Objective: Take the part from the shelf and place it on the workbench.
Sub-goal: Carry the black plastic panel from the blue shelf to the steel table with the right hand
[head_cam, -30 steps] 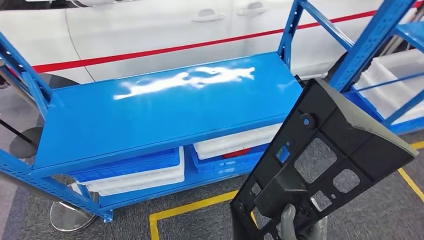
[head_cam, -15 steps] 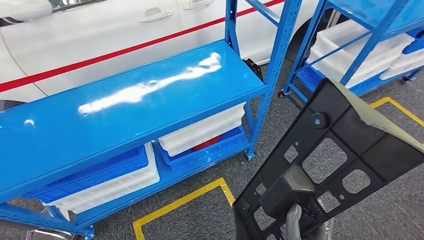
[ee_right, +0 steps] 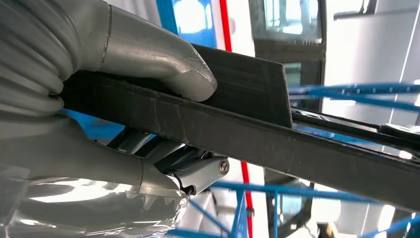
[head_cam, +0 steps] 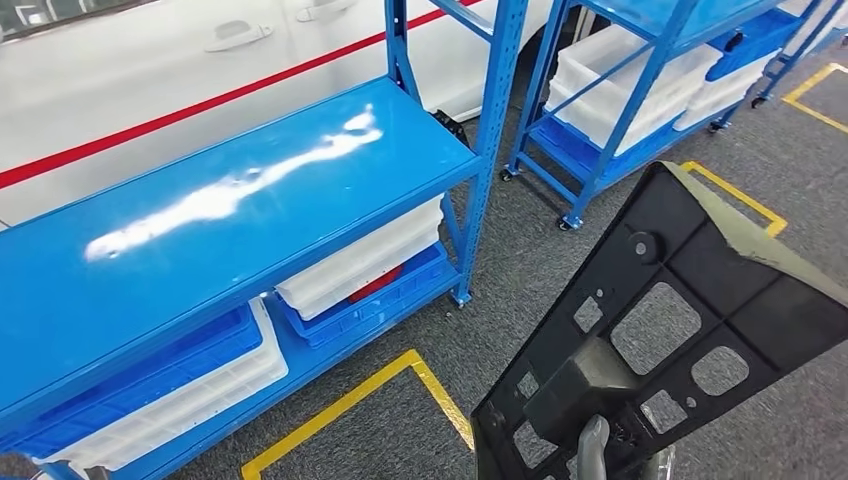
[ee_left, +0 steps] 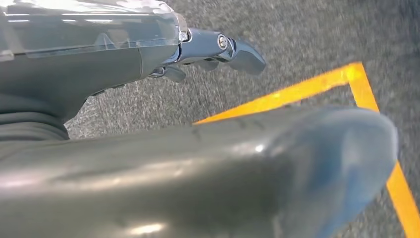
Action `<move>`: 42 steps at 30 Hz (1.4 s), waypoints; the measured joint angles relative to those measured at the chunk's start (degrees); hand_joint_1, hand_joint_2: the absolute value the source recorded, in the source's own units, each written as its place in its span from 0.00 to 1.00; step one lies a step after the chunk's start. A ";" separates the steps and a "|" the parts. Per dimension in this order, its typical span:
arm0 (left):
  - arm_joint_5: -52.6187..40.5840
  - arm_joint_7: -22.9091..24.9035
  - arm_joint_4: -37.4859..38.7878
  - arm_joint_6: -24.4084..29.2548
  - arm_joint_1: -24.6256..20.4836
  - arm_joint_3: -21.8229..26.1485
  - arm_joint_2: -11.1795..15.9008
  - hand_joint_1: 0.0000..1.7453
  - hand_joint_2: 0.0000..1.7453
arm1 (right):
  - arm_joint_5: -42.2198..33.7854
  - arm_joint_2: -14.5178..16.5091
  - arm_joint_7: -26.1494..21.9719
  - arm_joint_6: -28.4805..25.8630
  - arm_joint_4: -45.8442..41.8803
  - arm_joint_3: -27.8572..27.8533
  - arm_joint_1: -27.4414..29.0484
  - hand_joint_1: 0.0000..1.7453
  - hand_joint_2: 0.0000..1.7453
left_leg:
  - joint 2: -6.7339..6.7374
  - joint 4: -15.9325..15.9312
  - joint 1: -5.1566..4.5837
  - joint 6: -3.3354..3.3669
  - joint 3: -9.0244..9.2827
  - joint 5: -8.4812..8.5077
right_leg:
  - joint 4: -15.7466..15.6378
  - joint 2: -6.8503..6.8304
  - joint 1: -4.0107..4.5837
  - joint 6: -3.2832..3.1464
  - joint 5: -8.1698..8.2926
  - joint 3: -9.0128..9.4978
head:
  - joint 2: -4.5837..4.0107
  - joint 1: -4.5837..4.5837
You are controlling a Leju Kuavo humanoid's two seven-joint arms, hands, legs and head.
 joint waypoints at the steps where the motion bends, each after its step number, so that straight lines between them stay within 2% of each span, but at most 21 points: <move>1: -0.01 0.01 0.00 -0.06 -0.04 -0.04 -0.03 0.00 0.00 | 0.00 0.03 0.01 0.02 -0.01 -0.19 0.05 1.00 1.00 | 0.74 0.08 0.03 -0.11 0.02 -0.12 | -1.20 -0.29 -0.20 0.18 1.20 0.74 | 0.00 0.01; 3: -0.05 0.02 0.00 -0.14 -0.13 -0.15 -0.11 0.00 0.00 | 0.00 0.10 0.01 0.04 -0.09 -0.50 0.09 1.00 1.00 | 2.01 0.40 0.06 -0.54 0.22 -0.53 | -8.71 -2.18 -0.42 0.28 4.71 4.84 | 0.01 0.01; 5: -0.14 0.01 -0.01 -0.17 -0.16 -0.22 -0.13 0.00 0.00 | 0.00 0.31 0.02 0.08 -0.23 -0.72 0.11 1.00 1.00 | 3.01 0.86 -0.17 -1.24 0.34 -1.05 | -14.43 -4.24 -0.17 -0.31 6.39 7.82 | 0.01 -0.03; 6: -0.19 0.01 -0.02 -0.19 -0.20 -0.24 -0.11 0.00 0.00 | 0.00 0.45 0.03 0.12 -0.30 -0.80 0.13 1.00 1.00 | 3.46 1.00 -0.31 -1.58 0.42 -1.21 | -15.27 -4.60 0.02 -0.72 6.37 8.13 | 0.01 -0.04; 8: -0.30 0.01 -0.02 -0.24 -0.36 -0.27 -0.09 0.00 0.00 | -0.02 0.77 0.03 0.30 -0.45 -1.02 0.26 1.00 1.00 | 4.39 0.96 -0.37 -2.15 0.66 -1.37 | -15.20 -3.41 0.22 -1.53 6.54 7.83 | 0.01 -0.06; 9: -0.34 0.01 -0.03 -0.27 -0.45 -0.29 -0.08 0.00 0.00 | -0.02 0.95 0.03 0.45 -0.53 -1.16 0.35 1.00 1.00 | 4.07 1.24 -0.27 -2.44 0.69 -1.76 | -15.38 -2.80 0.12 -1.90 6.72 7.75 | 0.01 -0.07; 11: -0.43 0.01 -0.04 -0.29 -0.46 -0.30 -0.07 0.00 0.00 | 0.02 1.37 0.02 0.84 -0.66 -1.45 0.43 1.00 1.00 | 1.62 4.51 0.03 -2.88 -0.64 -4.25 | -15.76 -1.57 -0.16 -2.68 7.14 7.63 | 0.01 -0.22; 13: -0.48 0.01 -0.04 -0.29 -0.30 -0.30 -0.06 0.00 0.00 | 0.06 1.74 0.02 1.10 -0.68 -1.68 0.45 1.00 1.00 | -1.09 12.05 0.18 -3.06 -4.05 -8.20 | -15.77 -0.31 -0.10 -3.09 7.36 7.34 | 0.01 -0.34; 15: -0.49 0.03 -0.04 -0.29 -0.12 -0.30 -0.06 0.00 0.00 | 0.07 1.93 0.03 1.19 -0.68 -1.91 0.50 1.00 1.00 | -1.74 17.78 0.18 -3.08 -6.91 -9.66 | -15.62 1.30 0.07 -3.22 7.44 7.16 | 0.01 -0.34; 17: -0.49 0.04 -0.04 -0.29 -0.07 -0.30 -0.06 0.00 0.00 | 0.07 2.05 0.05 1.24 -0.68 -2.19 0.53 1.00 1.00 | -2.08 15.05 0.19 -2.86 -6.01 -6.57 | -15.36 3.02 0.14 -3.19 7.43 7.17 | 0.01 -0.34; 19: -0.52 0.04 -0.05 -0.28 -0.10 -0.30 -0.02 0.00 0.00 | 0.07 2.23 0.06 1.30 -0.68 -2.45 0.53 1.00 1.00 | -4.20 7.09 0.24 -2.43 -2.76 -2.46 | -15.00 4.55 0.19 -2.94 7.38 7.10 | 0.01 -0.34; 21: -0.55 0.07 -0.05 -0.28 -0.10 -0.30 0.07 0.00 0.00 | 0.07 2.41 0.05 1.37 -0.70 -2.62 0.57 1.00 1.00 | -6.11 2.66 0.18 -2.07 -1.09 -1.17 | -14.77 5.93 0.13 -2.28 7.50 6.72 | 0.01 -0.32; 23: -0.58 0.11 -0.06 -0.27 -0.22 -0.31 0.11 0.00 0.00 | 0.12 2.54 0.04 1.49 -0.78 -2.77 0.79 1.00 1.00 | -5.62 2.15 -0.01 -1.58 -0.96 -1.17 | -14.91 7.20 -0.05 -1.36 7.87 6.34 | 0.01 -0.29; 25: -0.63 0.12 -0.07 -0.27 -0.37 -0.32 0.09 0.00 0.00 | 0.19 2.61 0.04 1.70 -0.96 -2.98 1.11 1.00 1.00 | -4.22 1.58 0.11 -0.74 -0.74 -0.61 | -14.00 5.82 -0.01 -0.79 7.30 5.80 | 0.01 -0.21; 28: -0.67 0.19 -0.09 -0.26 -0.12 -0.31 0.04 0.00 0.00 | 0.27 2.70 0.03 1.97 -1.25 -3.24 1.19 1.00 1.00 | -1.85 1.10 0.04 0.09 -0.78 -0.18 | -5.55 0.97 0.13 -0.34 2.14 1.85 | 0.01 0.13; 30: -0.67 0.25 -0.09 -0.24 0.05 -0.30 0.03 0.00 0.00 | 0.32 2.71 0.05 2.00 -1.27 -3.40 1.23 1.00 1.00 | -0.16 1.15 -0.11 0.12 -0.90 -0.23 | 0.12 0.14 -0.04 -0.01 0.02 -0.70 | 0.00 0.16; 31: -0.67 0.27 -0.09 -0.22 0.03 -0.30 0.01 0.00 0.00 | 0.32 2.71 0.06 2.00 -1.27 -3.50 1.27 1.00 1.00 | 0.64 1.17 -0.13 0.08 -0.92 -0.29 | 0.27 -0.11 -0.09 0.07 0.49 -0.60 | 0.01 0.16; 35: -0.68 0.30 -0.09 -0.22 -0.10 -0.30 -0.23 0.00 0.00 | 0.37 2.72 0.07 2.00 -1.37 -3.78 1.27 1.00 1.00 | 3.21 1.25 -0.35 -0.62 -0.37 -0.88 | -12.94 -3.58 0.29 -0.65 6.04 7.04 | 0.01 0.16; 37: -0.69 0.33 -0.09 -0.20 -0.20 -0.30 -0.28 0.00 0.00 | 0.39 2.74 0.05 2.00 -1.50 -3.89 1.28 1.00 1.00 | 4.13 1.26 -0.55 -1.20 -0.01 -1.12 | -15.31 -4.29 0.74 -1.34 6.29 8.13 | 0.01 0.14; 39: -0.73 0.36 -0.09 -0.20 -0.44 -0.31 -0.36 0.00 0.00 | 0.50 2.80 0.04 2.00 -1.57 -4.03 1.35 1.00 1.00 | 4.75 1.28 -0.44 -1.81 0.28 -1.38 | -15.62 -3.01 0.71 -1.94 6.62 7.98 | 0.01 0.13; 42: -0.85 0.34 -0.09 -0.28 -0.40 -0.32 -0.48 0.00 0.00 | 0.93 3.01 0.03 1.98 -1.62 -4.07 1.32 1.00 1.00 | 0.86 6.32 0.01 -2.49 -1.70 -5.04 | -16.24 -1.15 0.24 -2.98 7.21 8.03 | 0.01 0.01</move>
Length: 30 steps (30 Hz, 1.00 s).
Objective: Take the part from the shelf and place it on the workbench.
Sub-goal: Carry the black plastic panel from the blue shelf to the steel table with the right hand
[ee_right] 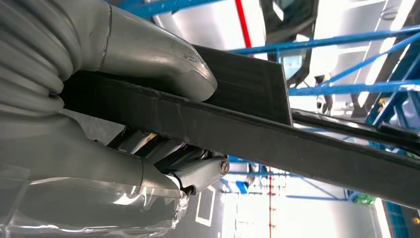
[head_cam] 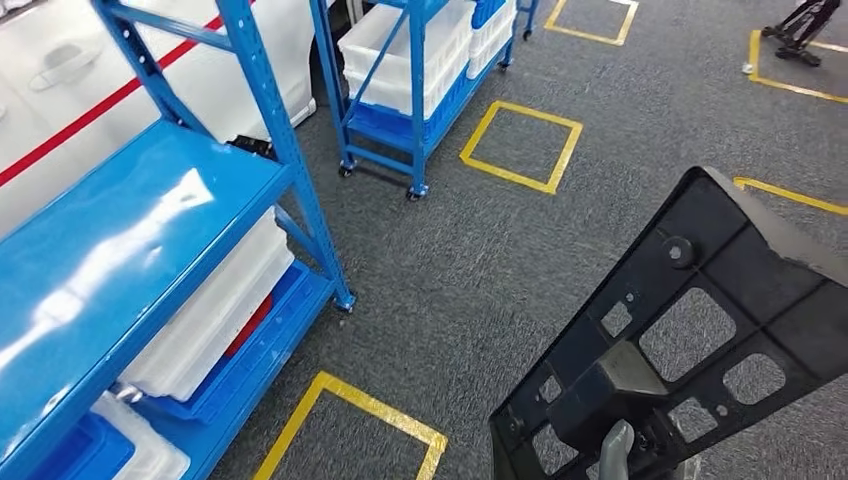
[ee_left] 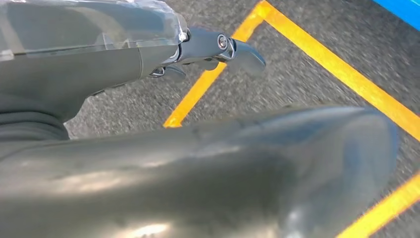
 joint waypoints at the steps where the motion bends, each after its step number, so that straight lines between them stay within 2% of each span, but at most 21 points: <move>1: -0.02 0.00 0.00 -0.03 0.12 0.00 -0.02 0.00 0.00 | 0.07 0.05 -0.01 -0.04 -0.01 0.01 -0.05 1.00 1.00 | -1.49 3.82 0.06 -0.09 -1.68 -2.00 | -0.02 0.67 0.03 -0.18 0.08 -0.10 | 0.00 -0.05; 3: -0.07 0.05 0.00 -0.04 0.30 0.01 -0.05 0.00 0.00 | 0.09 0.13 0.01 -0.11 -0.01 0.02 -0.14 1.00 1.00 | -2.51 10.62 0.13 -0.26 -4.97 -4.36 | 0.09 2.20 0.08 -0.28 0.15 -0.23 | 0.00 -0.09; 4: -0.07 0.08 0.00 -0.04 0.33 0.02 -0.06 0.00 0.00 | 0.10 0.15 0.02 -0.16 0.00 0.02 -0.19 1.00 1.00 | -2.64 11.58 0.16 -0.32 -5.59 -3.95 | 0.20 3.04 0.09 -0.28 0.15 -0.25 | 0.00 -0.10; 5: -0.08 0.11 0.00 -0.03 0.32 0.02 -0.07 0.00 0.00 | 0.13 0.18 0.02 -0.19 0.01 0.02 -0.26 1.00 1.00 | -2.78 10.17 0.23 -0.34 -5.14 -2.38 | 0.38 3.92 0.07 -0.23 0.12 -0.26 | 0.00 -0.10; 6: -0.08 0.13 0.00 -0.03 0.30 0.02 -0.08 0.00 0.00 | 0.19 0.19 0.02 -0.22 0.01 0.03 -0.36 1.00 1.00 | -3.29 6.81 0.36 -0.33 -3.77 -0.06 | 0.63 4.78 0.03 -0.11 0.05 -0.28 | 0.00 -0.10; 8: -0.08 0.14 0.00 -0.03 0.30 0.02 -0.09 0.00 0.00 | 0.28 0.20 0.03 -0.29 0.01 0.07 -0.62 1.00 1.00 | -6.44 -0.37 0.74 -0.25 -0.89 3.19 | 1.39 6.37 -0.01 0.38 -0.14 -0.67 | 0.01 -0.07; 10: -0.06 0.19 0.00 -0.03 0.28 0.02 -0.11 0.00 0.00 | 0.31 0.24 0.03 -0.37 0.01 0.08 -0.79 1.00 1.00 | -8.55 -3.12 0.74 0.05 -0.03 3.71 | 1.85 7.74 -0.11 1.21 -0.05 -1.36 | 0.01 -0.04; 12: -0.03 0.21 0.00 -0.03 0.15 0.03 -0.14 0.00 0.00 | 0.31 0.27 0.02 -0.54 0.00 0.04 -0.80 1.00 1.00 | -7.31 -3.48 0.56 0.80 0.04 4.04 | 1.75 9.08 -0.40 2.15 0.35 -1.87 | 0.01 -0.05; 13: -0.03 0.20 -0.01 -0.03 0.04 0.03 -0.15 0.00 0.00 | 0.31 0.27 0.02 -0.66 -0.02 0.01 -0.77 1.00 1.00 | -6.52 -3.82 0.55 1.29 0.17 4.31 | 2.02 8.57 -0.42 2.45 0.20 -2.14 | 0.01 -0.03; 14: -0.05 0.18 -0.01 -0.03 -0.01 0.04 -0.16 0.00 0.00 | 0.31 0.27 0.02 -0.75 -0.04 -0.01 -0.79 1.00 1.00 | -5.64 -4.19 0.57 1.77 0.29 4.61 | 3.14 7.23 -0.40 2.67 -0.57 -2.79 | 0.01 0.08; 16: -0.12 0.10 -0.03 -0.07 0.02 0.04 -0.17 0.00 0.00 | 0.36 0.27 0.02 -0.84 -0.09 -0.03 -1.00 1.00 1.00 | -3.85 -4.58 0.34 2.33 0.25 4.92 | 8.61 3.27 -0.22 2.87 -3.86 -5.48 | 0.00 0.28; 17: -0.15 0.02 -0.04 -0.13 0.11 0.04 -0.17 0.00 0.00 | 0.42 0.27 0.03 -0.85 -0.09 -0.03 -1.13 1.00 1.00 | -2.89 -4.58 0.17 2.46 0.16 4.93 | 12.33 2.05 -0.21 2.99 -5.68 -7.27 | 0.00 0.35; 18: -0.15 -0.08 -0.04 -0.18 0.15 0.04 -0.18 0.00 0.00 | 0.56 0.27 0.04 -0.85 -0.10 -0.03 -1.21 1.00 1.00 | -1.92 -4.56 0.02 2.50 0.08 4.91 | 15.34 1.47 -0.24 3.08 -6.79 -8.65 | 0.00 0.35; 19: -0.15 -0.19 -0.04 -0.23 0.15 0.04 -0.18 0.00 0.00 | 0.75 0.27 0.04 -0.86 -0.10 -0.04 -1.24 1.00 1.00 | -0.98 -4.55 -0.07 2.52 0.04 4.87 | 16.72 1.15 -0.27 3.10 -6.92 -9.16 | 0.00 0.35; 20: -0.17 -0.28 -0.04 -0.28 0.08 0.04 -0.19 0.00 0.00 | 0.93 0.27 0.04 -0.88 -0.10 -0.04 -1.24 1.00 1.00 | -0.13 -4.54 -0.11 2.49 0.04 4.82 | 15.94 0.91 -0.27 3.06 -6.02 -8.53 | 0.01 0.35; 22: -0.26 -0.41 -0.04 -0.41 -0.13 0.04 -0.25 0.00 0.00 | 1.18 0.27 0.04 -0.92 -0.13 -0.05 -1.27 1.00 1.00 | 1.27 -4.54 -0.14 2.28 0.27 4.65 | 8.91 -0.59 -0.09 2.68 -2.77 -4.33 | 0.00 0.36; 24: -0.39 -0.48 -0.04 -0.55 -0.26 0.04 -0.32 0.00 0.00 | 1.25 0.28 0.05 -0.94 -0.24 -0.04 -1.37 1.00 1.00 | 2.35 -4.51 -0.32 1.79 0.59 4.39 | 2.53 -2.59 0.47 1.90 -1.03 -0.77 | -0.01 0.34; 25: -0.45 -0.49 -0.04 -0.59 -0.33 0.04 -0.34 0.00 0.00 | 1.28 0.30 0.04 -0.94 -0.35 -0.04 -1.40 1.00 1.00 | 2.82 -4.52 -0.39 1.50 0.74 4.29 | 1.19 -3.05 0.75 1.50 -0.93 -0.14 | -0.01 0.32; 27: -0.49 -0.48 -0.04 -0.62 -0.55 0.04 -0.39 0.00 0.00 | 1.39 0.33 0.03 -0.96 -0.61 -0.04 -1.38 1.00 1.00 | 3.76 -4.68 -0.44 0.90 1.05 4.20 | 0.85 -1.97 0.91 0.82 -0.84 -0.28 | 0.01 0.30; 28: -0.50 -0.46 -0.04 -0.62 -0.67 0.04 -0.42 0.00 0.00 | 1.49 0.33 0.01 -0.97 -0.73 -0.04 -1.32 1.00 1.00 | 3.37 -4.50 -0.39 0.57 1.14 3.95 | 0.56 -1.37 0.76 0.52 -0.62 -0.20 | 0.01 0.30; 30: -0.51 -0.45 -0.04 -0.62 -0.74 0.04 -0.45 0.00 0.00 | 1.69 0.34 -0.02 -0.99 -0.92 0.00 -1.35 1.00 1.00 | 0.66 -1.58 -0.25 0.09 0.10 1.76 | -0.02 -0.17 0.36 -0.15 -0.16 0.00 | 0.01 0.20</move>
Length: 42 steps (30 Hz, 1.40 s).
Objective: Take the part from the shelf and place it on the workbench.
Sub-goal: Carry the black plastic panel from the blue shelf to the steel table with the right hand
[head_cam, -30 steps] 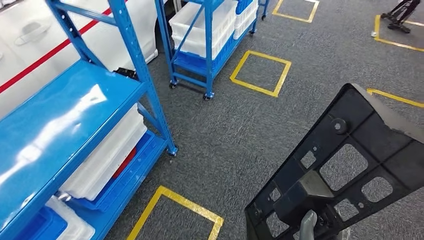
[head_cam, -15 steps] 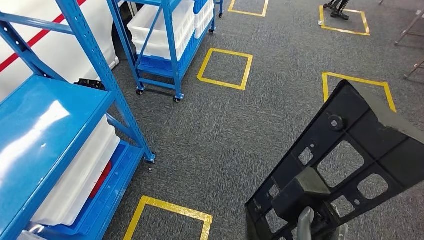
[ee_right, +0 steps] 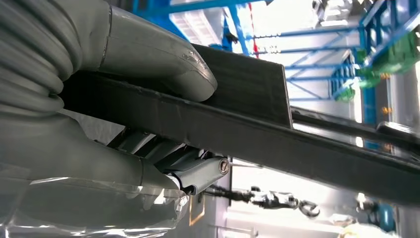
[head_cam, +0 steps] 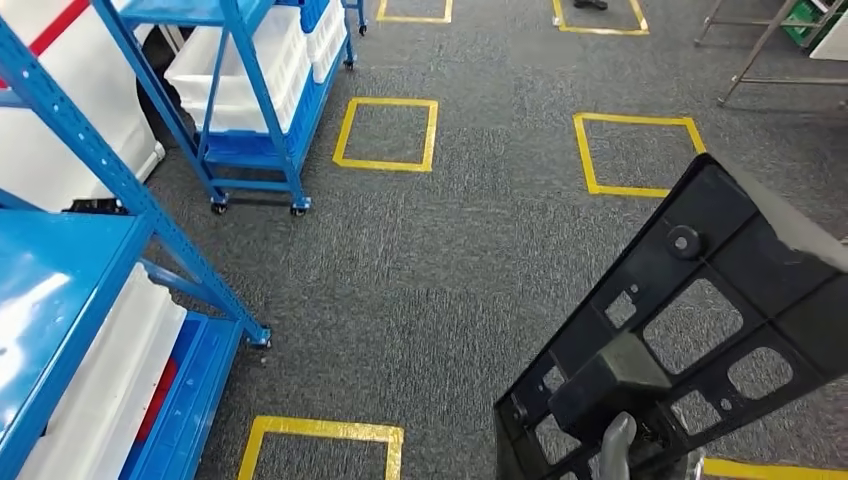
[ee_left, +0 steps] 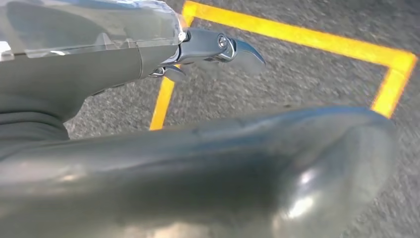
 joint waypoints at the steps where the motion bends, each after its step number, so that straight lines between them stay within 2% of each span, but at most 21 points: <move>1: -0.01 0.02 0.00 0.00 0.08 0.00 0.00 0.00 0.00 | 0.09 0.01 -0.02 0.00 -0.04 0.03 -0.03 1.00 1.00 | -1.76 3.27 0.13 -0.13 -1.43 -1.92 | -0.11 0.60 -0.08 -0.20 0.14 0.04 | 0.00 -0.05; 3: 0.03 0.08 0.00 0.00 0.32 0.00 0.00 0.00 0.00 | 0.17 0.02 0.00 -0.01 -0.03 0.06 -0.10 1.00 1.00 | -3.16 10.85 0.21 -0.23 -4.97 -5.30 | -0.06 2.05 -0.03 -0.41 0.21 -0.07 | 0.00 -0.14; 5: 0.10 0.15 0.00 -0.01 0.49 0.01 0.00 0.00 0.00 | 0.20 0.02 0.02 -0.12 -0.01 0.05 -0.07 1.00 1.00 | -3.34 12.92 0.27 -0.27 -6.17 -4.72 | 0.14 3.72 0.01 -0.41 0.20 -0.06 | 0.00 -0.14; 7: 0.12 0.20 0.00 -0.02 0.53 0.02 0.01 0.00 0.00 | 0.29 0.02 0.02 -0.27 -0.02 0.04 -0.07 1.00 1.00 | -4.38 6.68 0.47 -0.21 -3.60 -0.42 | 0.57 5.45 -0.07 -0.19 0.06 -0.03 | 0.00 -0.14; 9: 0.13 0.21 0.00 -0.05 0.57 0.02 0.03 0.00 0.00 | 0.48 0.02 0.03 -0.41 -0.05 0.07 -0.10 1.00 1.00 | -7.08 -0.06 0.68 -0.10 -0.84 2.28 | 1.23 6.94 -0.08 0.35 -0.18 -0.35 | 0.00 -0.13; 11: 0.13 0.15 0.00 -0.12 0.53 0.02 0.06 0.00 0.00 | 0.62 0.02 0.03 -0.72 -0.20 0.14 -0.07 1.00 1.00 | -8.16 -1.96 0.54 0.19 -0.18 2.32 | 1.52 8.21 -0.22 1.09 -0.14 -0.86 | 0.00 -0.18; 12: 0.13 0.11 0.00 -0.17 0.45 0.03 0.08 0.00 0.00 | 0.66 0.02 0.04 -0.93 -0.32 0.17 -0.03 1.00 1.00 | -7.51 -2.09 0.49 0.50 -0.14 2.47 | 1.46 8.86 -0.35 1.50 0.02 -1.09 | 0.00 -0.20; 14: 0.12 0.04 0.00 -0.29 0.24 0.04 0.12 0.00 0.00 | 0.68 0.01 0.03 -1.26 -0.62 0.19 0.09 1.00 1.00 | -6.06 -2.63 0.48 1.37 0.05 2.95 | 2.28 7.27 -0.42 2.05 -0.48 -1.68 | 0.00 -0.17; 17: 0.12 -0.03 0.00 -0.45 0.36 0.04 0.21 0.00 0.00 | 0.69 -0.01 0.02 -1.34 -0.95 0.22 -0.08 1.00 1.00 | -3.66 -3.11 0.29 2.20 0.04 3.26 | 10.53 1.98 -0.36 2.57 -5.30 -5.75 | 0.00 -0.06; 19: 0.12 -0.03 0.00 -0.48 0.56 0.04 0.24 0.00 0.00 | 0.69 -0.01 0.03 -1.30 -0.96 0.25 -0.11 1.00 1.00 | -1.94 -3.08 0.15 2.30 -0.02 3.13 | 16.96 1.27 -0.53 2.88 -7.71 -8.88 | 0.00 -0.05; 20: 0.12 -0.03 0.00 -0.48 0.56 0.04 0.24 0.00 0.00 | 0.68 -0.02 0.04 -1.28 -0.96 0.25 -0.07 1.00 1.00 | -1.10 -3.07 0.13 2.28 0.02 3.04 | 17.66 1.14 -0.59 2.96 -7.39 -9.19 | 0.00 -0.05; 22: 0.12 -0.03 0.00 -0.49 0.47 0.04 0.24 0.00 0.00 | 0.68 -0.03 0.05 -1.28 -0.96 0.24 -0.06 1.00 1.00 | 0.35 -3.06 0.13 2.03 0.33 2.78 | 12.34 0.25 -0.58 2.87 -4.02 -6.22 | 0.00 -0.05; 25: 0.12 -0.03 0.00 -0.50 0.38 0.04 0.25 0.00 0.00 | 0.67 -0.03 0.05 -1.28 -1.08 0.31 -0.11 1.00 1.00 | 1.98 -3.00 -0.14 1.24 0.98 2.24 | 2.14 -3.49 0.11 1.85 -0.75 -0.81 | -0.01 -0.08; 28: 0.12 -0.05 0.00 -0.51 0.19 0.05 0.26 0.00 0.00 | 0.62 -0.03 0.04 -1.28 -1.31 0.39 -0.07 1.00 1.00 | 3.34 -3.05 -0.24 0.37 1.44 1.83 | 1.12 -2.38 0.42 0.84 -0.64 -0.62 | 0.00 -0.10; 30: 0.11 -0.06 0.00 -0.54 0.06 0.06 0.26 0.00 0.00 | 0.53 -0.02 0.01 -1.25 -1.45 0.42 -0.02 1.00 1.00 | 1.40 -1.47 -0.02 -0.21 1.14 0.51 | 0.66 -1.02 0.09 0.18 -0.36 -0.40 | 0.00 -0.16; 32: 0.02 -0.07 0.00 -0.58 0.12 0.05 0.26 0.00 0.00 | 0.42 -0.01 -0.01 -1.13 -1.55 0.50 -0.10 1.00 1.00 | -1.91 4.22 0.27 -0.51 -1.30 -2.69 | 0.48 0.31 -0.09 -0.33 -0.17 -0.31 | -0.01 -0.26; 34: 0.00 -0.05 0.00 -0.59 0.35 0.04 0.26 0.00 0.00 | 0.29 -0.01 0.01 -1.02 -1.57 0.54 -0.16 1.00 1.00 | -3.07 11.11 0.39 -0.64 -4.77 -5.37 | 0.63 1.94 -0.03 -0.57 -0.14 -0.40 | -0.01 -0.31; 35: 0.03 -0.03 0.00 -0.59 0.48 0.05 0.25 0.00 0.00 | 0.25 -0.01 0.02 -0.97 -1.57 0.54 -0.15 1.00 1.00 | -3.23 12.64 0.39 -0.68 -5.74 -5.30 | 0.75 2.86 0.00 -0.59 -0.16 -0.43 | -0.01 -0.30; 37: 0.05 0.01 0.00 -0.59 0.56 0.06 0.25 0.00 0.00 | 0.17 -0.01 0.03 -0.84 -1.57 0.54 -0.12 1.00 1.00 | -3.66 9.41 0.44 -0.62 -4.87 -1.99 | 1.14 4.70 -0.01 -0.49 -0.26 -0.44 | 0.00 -0.31; 39: 0.04 0.02 0.00 -0.59 0.55 0.06 0.26 0.00 0.00 | 0.04 -0.02 0.05 -0.66 -1.57 0.55 -0.14 1.00 1.00 | -6.04 2.16 0.61 -0.36 -2.20 1.68 | 1.67 6.22 -0.03 -0.14 -0.46 -0.64 | -0.01 -0.31; 42: 0.02 0.05 0.00 -0.60 0.44 0.05 0.27 0.00 0.00 | -0.07 -0.03 0.05 -0.30 -1.58 0.58 -0.11 1.00 1.00 | -7.89 -1.73 0.46 0.29 -0.82 2.44 | 1.96 8.17 -0.15 0.91 -0.34 -1.35 | -0.01 -0.25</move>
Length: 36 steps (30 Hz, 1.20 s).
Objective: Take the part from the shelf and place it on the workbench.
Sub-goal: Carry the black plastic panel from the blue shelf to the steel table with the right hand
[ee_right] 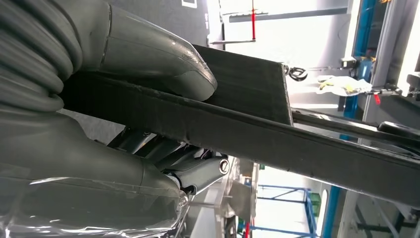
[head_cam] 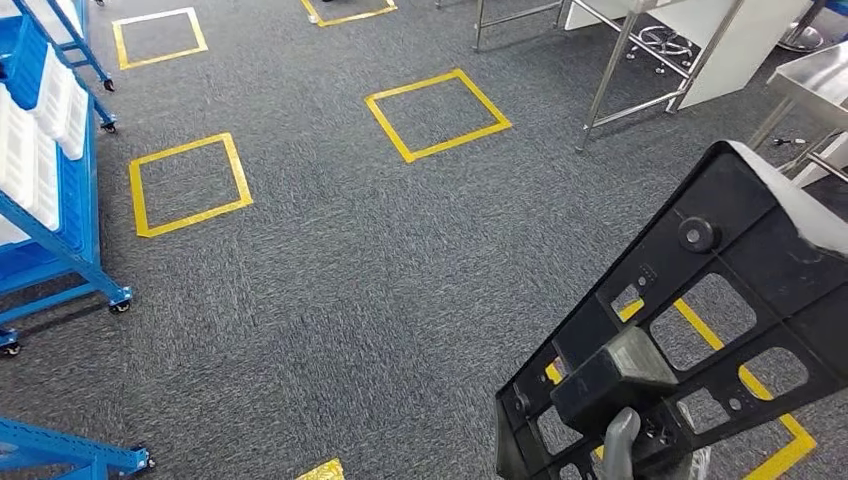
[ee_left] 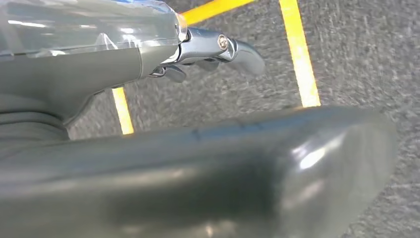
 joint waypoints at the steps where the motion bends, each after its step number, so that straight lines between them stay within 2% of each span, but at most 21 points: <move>1: 0.02 0.01 0.00 -0.02 -0.08 0.01 -0.03 0.00 0.00 | -0.03 0.00 -0.01 0.08 -0.01 0.01 0.07 1.00 1.00 | 0.65 -0.10 -0.02 0.39 0.05 0.18 | -0.11 0.50 -0.10 0.40 0.15 -0.17 | 0.01 0.01; 2: 0.02 0.01 -0.01 -0.03 -0.20 0.01 -0.05 0.00 0.00 | -0.06 0.00 -0.01 0.14 -0.02 0.00 0.15 1.00 1.00 | 1.35 -0.39 0.01 0.84 0.16 0.41 | 0.08 -0.04 -0.16 0.73 0.04 -0.35 | 0.01 0.02; 4: -0.03 -0.02 -0.02 -0.05 -0.26 0.01 -0.09 0.00 0.00 | -0.10 -0.02 -0.01 0.20 -0.03 -0.03 0.13 1.00 1.00 | 2.81 -1.03 0.15 1.64 0.34 0.89 | 2.79 -3.14 -0.13 1.30 -1.82 -1.65 | 0.01 0.19; 6: -0.10 -0.02 -0.02 -0.05 -0.08 0.01 -0.08 0.00 0.00 | -0.11 -0.04 -0.01 0.25 -0.02 -0.03 0.01 1.00 1.00 | 4.34 -1.23 0.02 1.97 0.35 0.96 | 9.48 -6.16 -0.21 1.82 -5.46 -4.86 | 0.01 0.34; 8: -0.12 -0.01 -0.02 -0.05 0.06 0.02 -0.07 0.00 0.00 | -0.13 -0.05 0.01 0.25 -0.01 -0.04 0.01 1.00 1.00 | 6.04 -1.21 -0.08 1.98 0.32 0.84 | 14.91 -6.85 -0.45 2.24 -7.18 -7.50 | 0.00 0.35; 9: -0.12 -0.01 -0.02 -0.05 0.05 0.02 -0.08 0.00 0.00 | -0.14 -0.07 0.02 0.24 0.01 -0.06 0.04 1.00 1.00 | 6.85 -1.21 -0.09 1.93 0.38 0.74 | 14.84 -7.04 -0.52 2.34 -6.49 -7.42 | 0.00 0.35; 11: -0.14 -0.01 -0.02 -0.08 -0.03 0.02 -0.10 0.00 0.00 | -0.15 -0.08 0.02 0.22 0.01 -0.08 0.05 1.00 1.00 | 8.22 -1.20 -0.11 1.65 0.75 0.45 | 8.59 -8.46 -0.48 2.21 -2.94 -3.99 | 0.00 0.36; 13: -0.16 -0.02 -0.02 -0.20 -0.08 0.02 -0.11 0.00 0.00 | -0.09 -0.08 0.02 0.20 0.01 -0.06 -0.01 1.00 1.00 | 9.36 -1.12 -0.39 1.10 1.24 0.00 | 1.62 -11.16 0.05 1.47 -0.72 -0.24 | 0.01 0.33; 14: -0.16 -0.02 -0.02 -0.29 -0.09 0.01 -0.10 0.00 0.00 | -0.03 -0.09 0.02 0.18 0.00 -0.05 -0.03 1.00 1.00 | 9.89 -1.09 -0.52 0.80 1.47 -0.20 | -0.11 -11.97 0.32 1.03 -0.46 0.62 | 0.01 0.31; 15: -0.16 -0.03 -0.02 -0.38 -0.12 0.02 -0.10 0.00 0.00 | 0.03 -0.09 0.01 0.14 0.00 -0.05 -0.02 1.00 1.00 | 10.45 -1.13 -0.62 0.50 1.68 -0.35 | -0.49 -11.92 0.57 0.62 -0.68 0.69 | 0.01 0.28; 17: -0.16 -0.03 -0.02 -0.52 -0.31 0.03 -0.09 0.00 0.00 | 0.11 -0.09 -0.01 0.11 -0.02 -0.04 0.07 1.00 1.00 | 11.27 -1.19 -0.52 -0.11 2.18 -0.66 | -0.80 -10.41 0.47 -0.05 -0.50 0.74 | 0.01 0.26; 19: -0.17 -0.08 -0.02 -0.66 -0.42 0.02 -0.09 0.00 0.00 | 0.27 -0.09 -0.01 0.09 -0.04 0.02 0.11 1.00 1.00 | 9.01 1.07 -0.28 -0.71 1.56 -2.43 | -1.35 -9.02 0.11 -0.79 -0.15 1.07 | 0.01 0.10; 21: -0.20 -0.11 -0.02 -0.81 -0.30 0.01 -0.09 0.00 0.00 | 0.53 -0.09 -0.01 0.04 -0.04 0.15 0.08 1.00 1.00 | 5.58 7.84 -0.09 -1.07 -1.56 -6.12 | -1.48 -7.61 -0.02 -1.31 0.01 1.10 | 0.01 -0.12; 23: -0.22 -0.10 -0.02 -0.91 -0.10 0.01 -0.09 0.00 0.00 | 0.84 -0.09 0.01 -0.01 -0.01 0.23 0.06 1.00 1.00 | 4.61 14.44 -0.07 -1.24 -4.96 -8.35 | -1.25 -5.94 0.06 -1.46 -0.01 0.93 | 0.01 -0.18; 24: -0.23 -0.10 -0.02 -0.96 -0.02 0.01 -0.09 0.00 0.00 | 1.03 -0.09 0.01 -0.03 0.01 0.24 0.07 1.00 1.00 | 4.52 15.10 -0.06 -1.25 -5.52 -7.74 | -1.08 -5.03 0.08 -1.45 -0.04 0.90 | 0.01 -0.18; 26: -0.27 -0.11 -0.02 -1.05 0.02 0.01 -0.09 0.00 0.00 | 1.44 -0.09 0.02 -0.15 0.02 0.27 0.07 1.00 1.00 | 3.92 9.95 0.00 -1.10 -3.69 -3.60 | -0.69 -3.23 0.05 -1.29 -0.17 0.93 | 0.00 -0.19; 28: -0.30 -0.19 -0.02 -1.16 -0.02 0.01 -0.09 0.00 0.00 | 1.67 -0.09 0.01 -0.34 0.02 0.33 0.02 1.00 1.00 | 1.56 2.75 0.14 -0.72 -0.86 -0.44 | -0.24 -1.78 0.08 -0.88 -0.35 0.78 | 0.00 -0.17; 30: -0.32 -0.29 -0.02 -1.26 -0.12 0.00 -0.09 0.00 0.00 | 1.88 -0.09 0.01 -0.51 0.02 0.42 0.00 1.00 1.00 | 0.17 0.03 0.06 -0.26 0.14 -0.10 | -0.04 -0.65 -0.01 -0.22 -0.31 0.39 | 0.01 -0.15; 32: -0.33 -0.38 -0.02 -1.42 -0.35 0.01 -0.12 0.00 0.00 | 2.23 -0.09 0.01 -0.64 0.01 0.47 0.05 1.00 1.00 | 1.22 -0.43 0.05 0.39 0.36 0.17 | -0.12 0.17 -0.17 0.53 -0.12 0.10 | 0.00 -0.15; 34: -0.34 -0.45 -0.02 -1.60 -0.50 0.01 -0.15 0.00 0.00 | 2.52 -0.09 -0.01 -0.75 0.00 0.48 0.05 1.00 1.00 | 2.54 -1.07 0.27 1.17 0.62 0.60 | 1.46 -1.90 -0.04 1.08 -1.24 -0.75 | -0.01 0.03; 36: -0.36 -0.48 -0.02 -1.68 -0.37 0.01 -0.16 0.00 0.00 | 2.65 -0.11 -0.01 -0.80 0.01 0.55 -0.09 1.00 1.00 | 4.02 -1.40 0.27 1.62 0.67 0.76 | 7.30 -5.37 0.01 1.47 -4.60 -3.61 | 0.00 0.32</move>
